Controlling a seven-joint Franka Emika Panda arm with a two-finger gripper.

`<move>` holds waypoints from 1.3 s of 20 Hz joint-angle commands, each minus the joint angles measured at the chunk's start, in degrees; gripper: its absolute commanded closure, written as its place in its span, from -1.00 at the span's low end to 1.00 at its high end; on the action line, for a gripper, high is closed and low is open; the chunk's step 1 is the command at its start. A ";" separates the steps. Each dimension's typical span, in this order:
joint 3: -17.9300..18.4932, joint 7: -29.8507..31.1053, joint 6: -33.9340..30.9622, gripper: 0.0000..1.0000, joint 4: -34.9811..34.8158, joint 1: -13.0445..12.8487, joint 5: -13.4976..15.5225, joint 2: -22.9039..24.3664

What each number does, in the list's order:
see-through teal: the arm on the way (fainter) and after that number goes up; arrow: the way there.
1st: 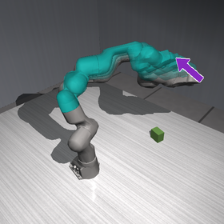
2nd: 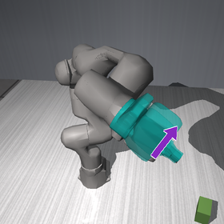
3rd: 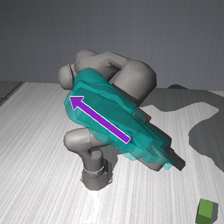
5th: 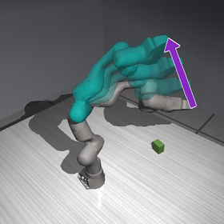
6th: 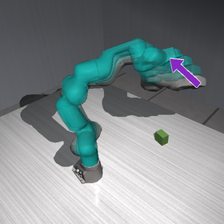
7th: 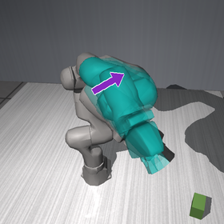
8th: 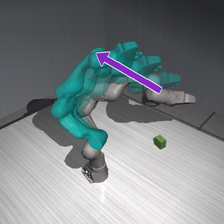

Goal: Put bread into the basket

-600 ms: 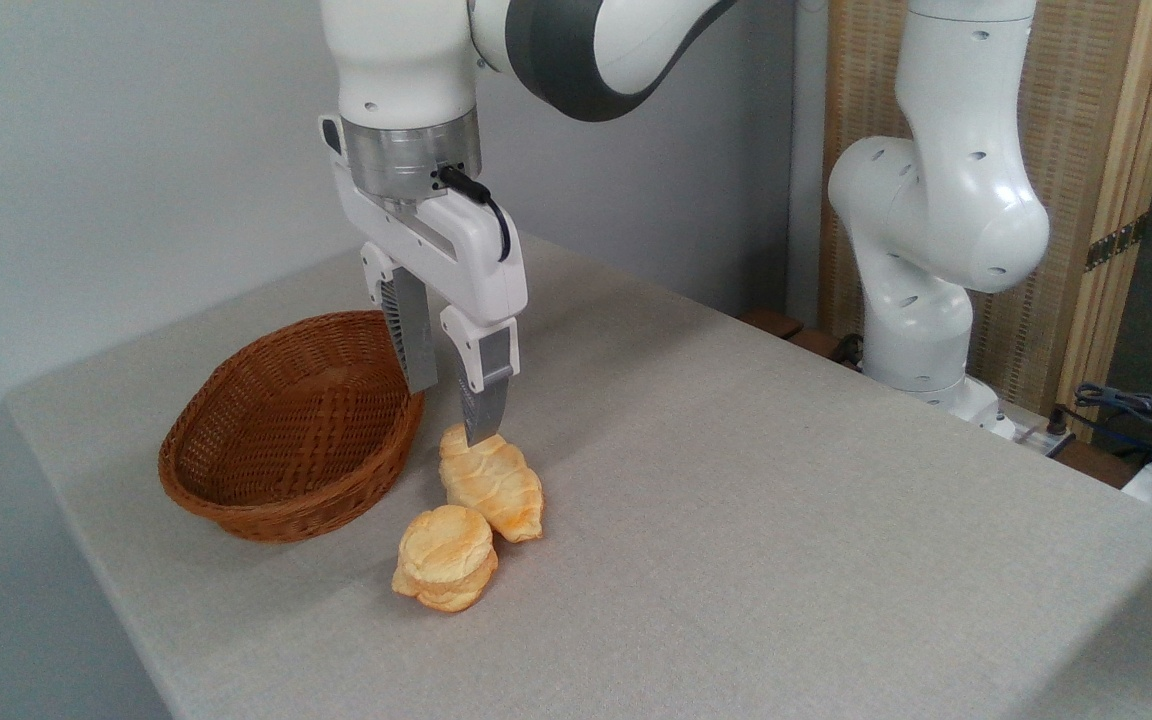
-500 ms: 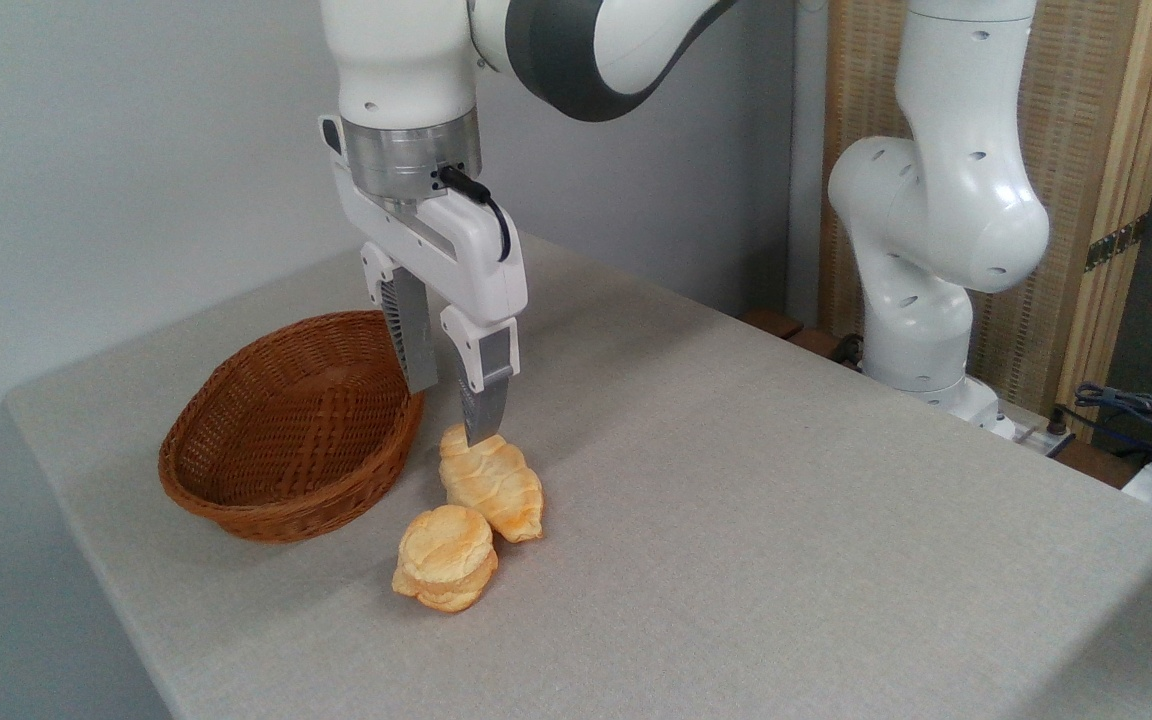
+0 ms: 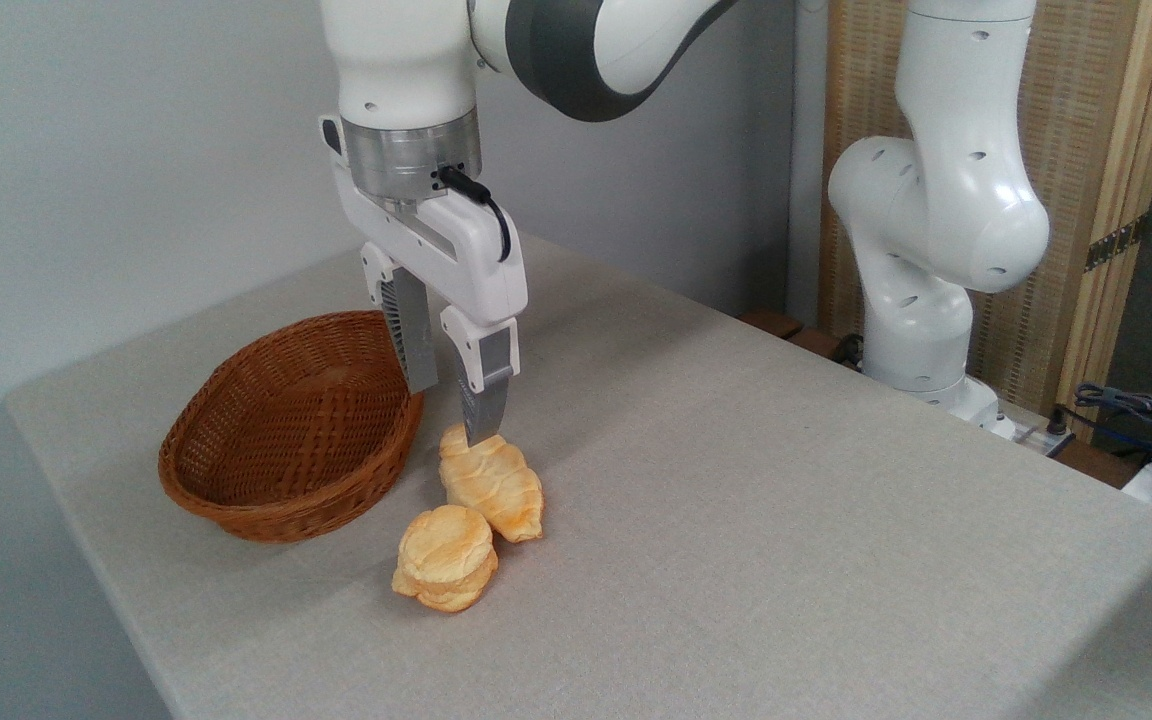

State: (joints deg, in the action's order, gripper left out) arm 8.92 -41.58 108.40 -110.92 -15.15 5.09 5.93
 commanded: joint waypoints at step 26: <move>1.10 -5.80 17.46 -1.00 -5.98 0.21 -5.97 -10.58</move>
State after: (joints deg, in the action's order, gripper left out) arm 9.58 -46.72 124.61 -116.56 -14.78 -0.32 -4.05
